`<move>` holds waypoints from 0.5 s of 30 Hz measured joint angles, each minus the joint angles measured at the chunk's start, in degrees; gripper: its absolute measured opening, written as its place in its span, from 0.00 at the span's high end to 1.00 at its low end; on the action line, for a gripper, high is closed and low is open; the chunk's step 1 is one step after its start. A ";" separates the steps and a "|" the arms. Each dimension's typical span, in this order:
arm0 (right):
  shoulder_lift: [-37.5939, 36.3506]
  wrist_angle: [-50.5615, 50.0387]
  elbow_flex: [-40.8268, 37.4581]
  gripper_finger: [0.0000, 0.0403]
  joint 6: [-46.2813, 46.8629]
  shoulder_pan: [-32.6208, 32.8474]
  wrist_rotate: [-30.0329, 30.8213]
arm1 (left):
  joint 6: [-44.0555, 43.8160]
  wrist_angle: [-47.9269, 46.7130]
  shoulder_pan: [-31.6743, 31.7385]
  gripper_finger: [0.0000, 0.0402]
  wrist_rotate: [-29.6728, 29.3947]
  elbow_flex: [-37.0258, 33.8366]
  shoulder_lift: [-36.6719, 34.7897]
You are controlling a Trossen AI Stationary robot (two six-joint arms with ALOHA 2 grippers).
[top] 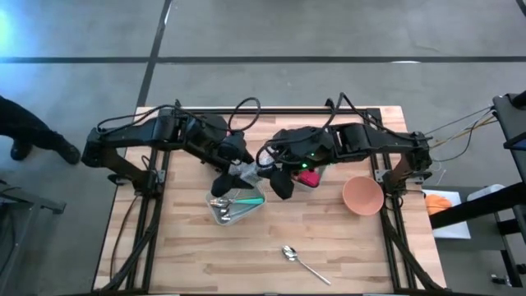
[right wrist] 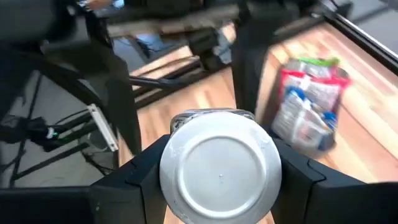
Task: Pick & Place Food Item
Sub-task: Put the white seasoning bottle into the top gray bin
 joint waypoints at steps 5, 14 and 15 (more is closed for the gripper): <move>-0.82 -7.03 -0.06 0.51 2.82 0.04 4.59 | -1.03 -1.34 0.73 0.15 -0.13 0.61 -1.90; -1.53 -16.41 -0.07 0.51 4.72 -2.64 10.15 | -7.03 -5.16 1.58 0.16 -2.15 0.54 -8.15; -1.50 -16.77 -0.09 0.51 4.72 -3.46 10.18 | -7.96 -5.58 1.56 0.16 -3.20 0.54 -8.72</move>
